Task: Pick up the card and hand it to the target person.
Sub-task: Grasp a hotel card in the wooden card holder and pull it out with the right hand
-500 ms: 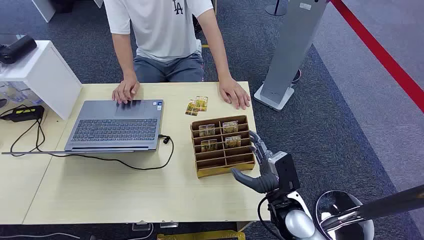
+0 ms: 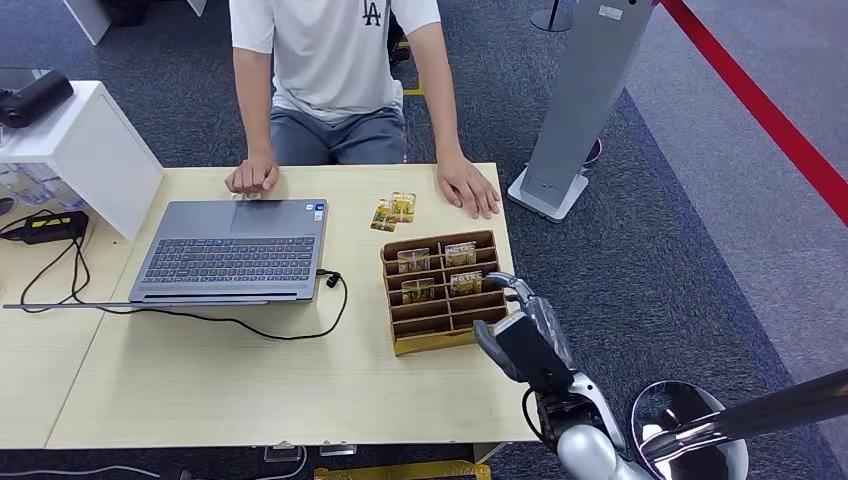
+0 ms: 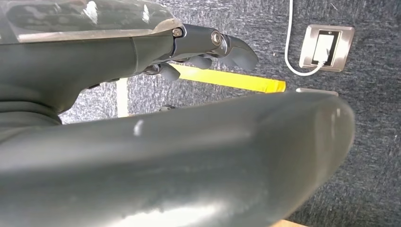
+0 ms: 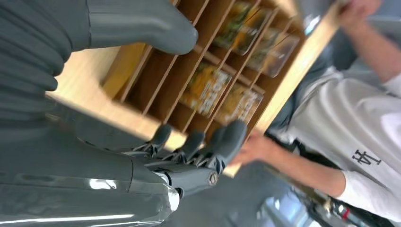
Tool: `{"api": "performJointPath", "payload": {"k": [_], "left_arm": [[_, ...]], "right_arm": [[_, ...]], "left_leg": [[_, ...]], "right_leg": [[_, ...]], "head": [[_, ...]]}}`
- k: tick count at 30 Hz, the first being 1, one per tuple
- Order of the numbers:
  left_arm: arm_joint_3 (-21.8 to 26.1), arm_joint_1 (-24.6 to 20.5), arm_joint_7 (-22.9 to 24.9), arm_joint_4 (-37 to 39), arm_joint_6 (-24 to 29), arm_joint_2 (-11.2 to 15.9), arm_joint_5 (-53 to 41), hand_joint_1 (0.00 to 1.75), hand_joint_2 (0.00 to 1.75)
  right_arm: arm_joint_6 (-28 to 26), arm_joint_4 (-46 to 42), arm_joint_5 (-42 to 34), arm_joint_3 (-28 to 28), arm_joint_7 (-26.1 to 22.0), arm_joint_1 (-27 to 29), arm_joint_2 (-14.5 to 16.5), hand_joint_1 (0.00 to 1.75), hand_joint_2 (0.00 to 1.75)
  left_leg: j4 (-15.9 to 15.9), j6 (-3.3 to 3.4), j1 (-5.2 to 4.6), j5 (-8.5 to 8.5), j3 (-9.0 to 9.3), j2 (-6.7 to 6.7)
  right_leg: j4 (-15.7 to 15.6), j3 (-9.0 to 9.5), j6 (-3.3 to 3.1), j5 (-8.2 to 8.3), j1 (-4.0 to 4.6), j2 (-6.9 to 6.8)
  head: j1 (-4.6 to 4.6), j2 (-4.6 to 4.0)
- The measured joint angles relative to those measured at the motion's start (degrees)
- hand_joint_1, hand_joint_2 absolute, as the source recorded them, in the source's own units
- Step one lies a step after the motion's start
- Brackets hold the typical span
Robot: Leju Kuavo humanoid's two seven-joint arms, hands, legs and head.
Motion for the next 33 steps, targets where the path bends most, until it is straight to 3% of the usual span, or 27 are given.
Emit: {"api": "performJointPath", "payload": {"k": [5,9,12,15,19,22,27,33], "left_arm": [[-0.01,-0.03,-0.28,0.00,-0.53,0.00,-0.62,0.00,0.00],[-0.02,-0.10,-0.56,0.00,-0.85,0.01,-0.75,0.00,0.00],[-0.03,-0.18,-0.59,0.00,-0.96,0.00,-0.75,0.00,0.00],[-0.06,-0.35,-0.57,0.00,-0.97,0.00,-0.75,0.00,0.00],[-0.12,-0.43,-0.52,0.00,-0.97,0.00,-0.76,0.00,0.00],[-0.21,-0.54,-0.45,0.00,-0.97,0.00,-0.84,0.00,0.00],[-0.42,-0.84,0.06,0.00,-0.97,0.00,-1.08,0.00,0.00],[-0.84,-1.03,0.32,0.00,-0.95,0.00,-1.29,0.00,0.00]], "right_arm": [[4.70,-1.82,22.94,0.30,10.29,-3.03,-0.39,1.35,1.75],[11.34,-2.59,33.28,1.58,15.06,-6.80,-0.97,1.27,1.75],[15.13,-2.28,38.12,3.43,17.32,-10.22,-1.43,1.32,1.75],[16.54,-0.71,40.70,5.68,18.61,-13.21,-1.57,1.25,1.75],[16.65,2.74,41.78,8.06,19.21,-15.90,-1.55,0.52,1.75],[16.29,5.75,41.59,9.50,19.22,-17.36,-1.44,0.35,1.75],[15.46,10.69,40.83,11.23,19.13,-18.77,-0.99,0.27,1.75],[14.87,14.88,40.19,12.64,19.11,-19.43,-0.36,0.45,1.75]], "left_leg": [[0.00,0.00,0.00,0.00,0.01,0.00],[0.00,0.00,0.00,0.01,0.01,0.01],[0.00,0.00,0.00,0.01,0.00,0.00],[0.00,0.00,0.00,0.01,-0.01,0.00],[0.00,0.00,0.00,0.01,-0.04,-0.01],[0.00,0.00,0.00,0.00,-0.05,-0.01],[0.00,0.00,0.00,0.01,-0.05,-0.01],[0.00,0.00,0.00,0.00,-0.05,-0.01]], "right_leg": [[0.01,0.01,0.00,0.01,0.00,0.00],[0.01,0.01,0.01,0.01,0.00,0.01],[0.01,0.01,0.01,0.01,0.00,0.00],[0.02,0.01,0.01,0.01,0.00,-0.01],[0.02,0.00,0.01,0.01,0.00,-0.02],[0.02,-0.01,0.01,0.01,0.00,-0.03],[0.02,-0.01,0.01,0.01,0.00,-0.03],[0.02,-0.01,0.01,0.01,0.00,-0.02]], "head": [[-0.01,0.00],[-0.03,0.00],[0.01,0.00],[0.02,0.00],[-0.05,0.00],[0.00,0.00],[0.05,0.00],[-0.03,0.00]]}}
